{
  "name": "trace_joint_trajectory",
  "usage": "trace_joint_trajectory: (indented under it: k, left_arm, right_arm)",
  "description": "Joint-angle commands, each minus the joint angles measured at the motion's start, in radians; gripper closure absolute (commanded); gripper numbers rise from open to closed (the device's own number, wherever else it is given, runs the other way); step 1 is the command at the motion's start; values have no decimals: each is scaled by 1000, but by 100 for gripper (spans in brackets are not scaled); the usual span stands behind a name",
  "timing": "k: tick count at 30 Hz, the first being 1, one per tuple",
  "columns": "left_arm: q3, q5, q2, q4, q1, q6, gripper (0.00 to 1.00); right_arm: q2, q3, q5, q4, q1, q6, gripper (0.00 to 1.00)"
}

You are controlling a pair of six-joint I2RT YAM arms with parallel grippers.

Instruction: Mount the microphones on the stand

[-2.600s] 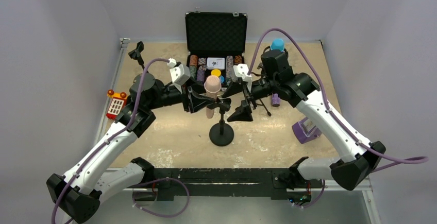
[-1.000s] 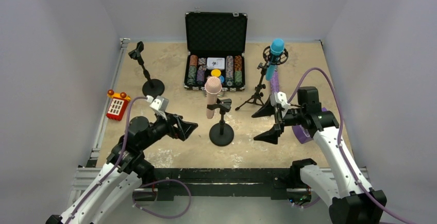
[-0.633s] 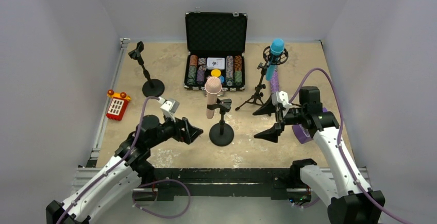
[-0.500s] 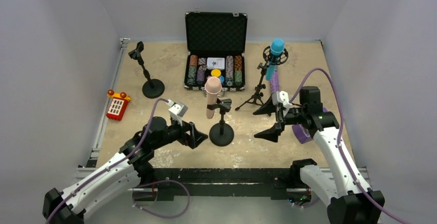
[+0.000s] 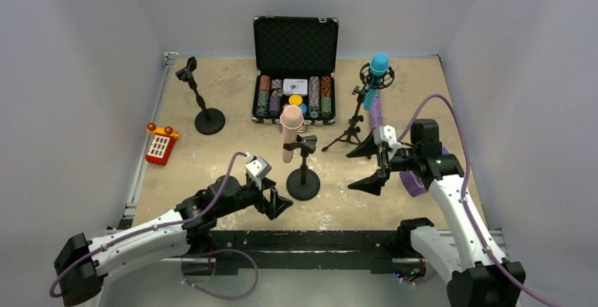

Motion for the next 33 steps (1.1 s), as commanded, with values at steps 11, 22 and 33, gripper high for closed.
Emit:
trace_joint_trajectory:
  k: [11,22,33]
  left_arm:
    - [2,-93,82,188,-158,147,2]
    - [20,-136,132,221,-245,190,2]
    - [39,-184,136,197,-313,211,2]
  right_arm:
    - [-6,-12,-23,31,-12,-19,2]
    - [-8,-14,-23,36,-13,-20,2]
    - [-13,-17,-23,38,-14,-20,2]
